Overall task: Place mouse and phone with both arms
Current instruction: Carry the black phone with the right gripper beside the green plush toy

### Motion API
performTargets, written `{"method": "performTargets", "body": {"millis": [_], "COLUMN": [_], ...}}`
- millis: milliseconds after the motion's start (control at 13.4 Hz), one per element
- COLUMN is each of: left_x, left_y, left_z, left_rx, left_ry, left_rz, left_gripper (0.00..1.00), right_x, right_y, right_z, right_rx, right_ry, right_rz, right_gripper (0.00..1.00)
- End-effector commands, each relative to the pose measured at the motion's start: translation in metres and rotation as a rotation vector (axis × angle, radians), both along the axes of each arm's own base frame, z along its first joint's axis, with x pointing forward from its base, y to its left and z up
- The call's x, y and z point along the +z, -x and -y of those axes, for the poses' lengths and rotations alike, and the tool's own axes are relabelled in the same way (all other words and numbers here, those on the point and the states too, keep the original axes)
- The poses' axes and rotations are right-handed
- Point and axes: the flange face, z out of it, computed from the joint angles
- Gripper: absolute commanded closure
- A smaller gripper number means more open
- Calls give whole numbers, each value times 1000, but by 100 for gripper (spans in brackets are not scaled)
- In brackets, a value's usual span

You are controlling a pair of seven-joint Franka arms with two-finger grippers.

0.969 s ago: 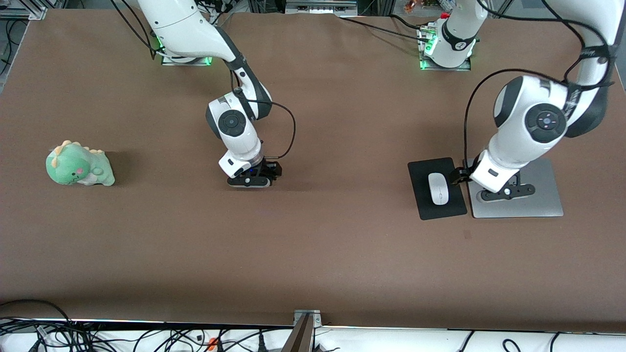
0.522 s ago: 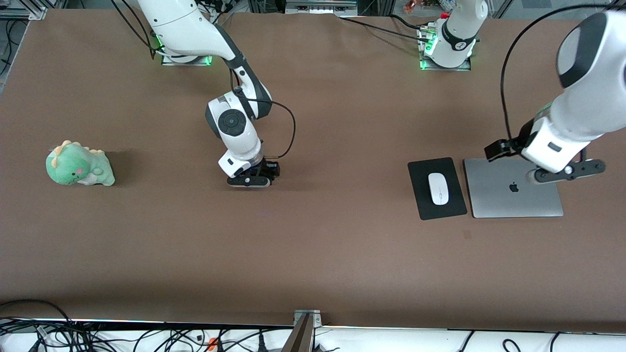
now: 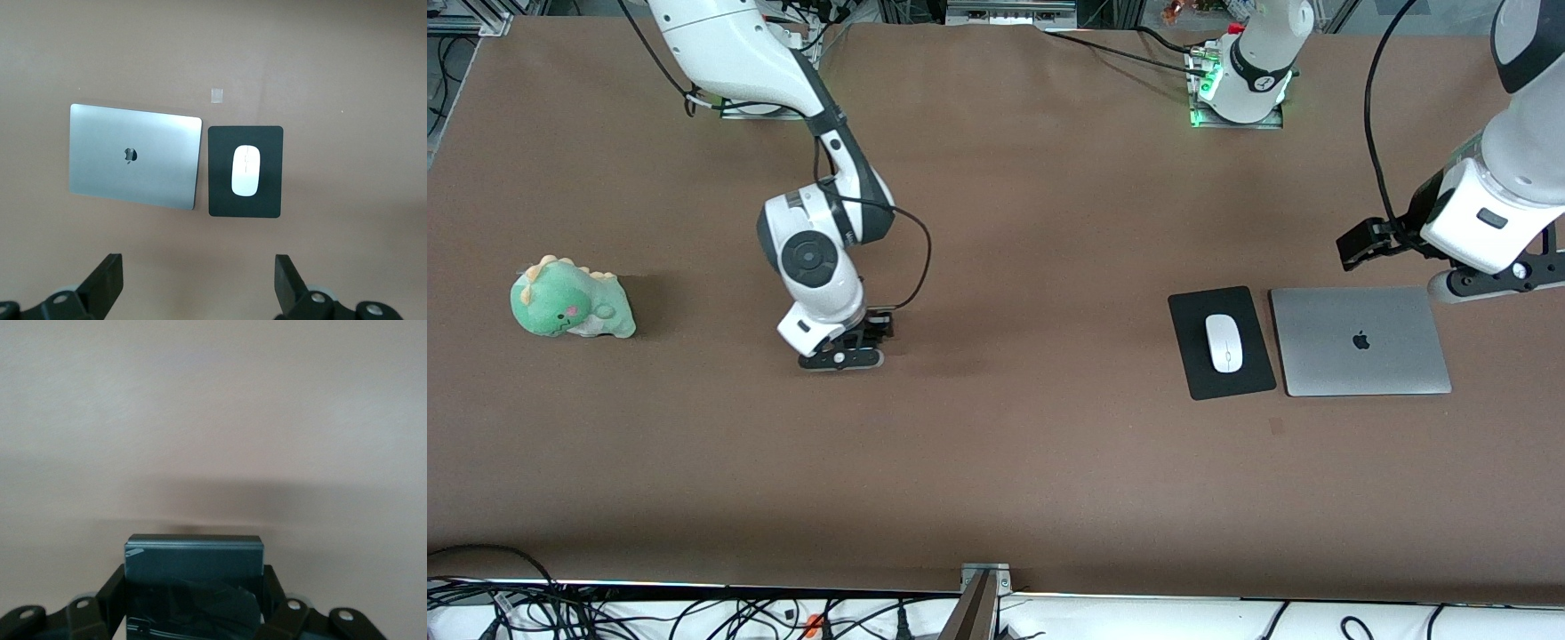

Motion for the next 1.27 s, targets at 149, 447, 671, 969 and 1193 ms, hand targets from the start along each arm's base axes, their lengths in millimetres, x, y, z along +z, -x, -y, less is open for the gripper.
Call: {"method": "performTargets", "body": {"millis": [149, 447, 671, 969, 1193], "left_x": [6, 3, 2, 6, 5], "left_y": [27, 41, 36, 36, 35], "left_z": [-45, -45, -46, -57, -58], "left_rx": [-33, -35, -36, -78, -167], "left_ry": [113, 113, 100, 51, 54], "left_rz": [-11, 19, 24, 33, 24], "left_gripper": [0, 0, 0, 0, 0], "right_x": [24, 17, -13, -32, -46], "right_y": [-28, -11, 20, 42, 51], "right_z": [123, 233, 296, 324, 328], "right_rx": [63, -51, -81, -138, -93], "right_ry": [-15, -162, -168, -176, -146], "right_rz": [-26, -52, -15, -13, 17], "right_gripper": [54, 54, 55, 56, 56]}}
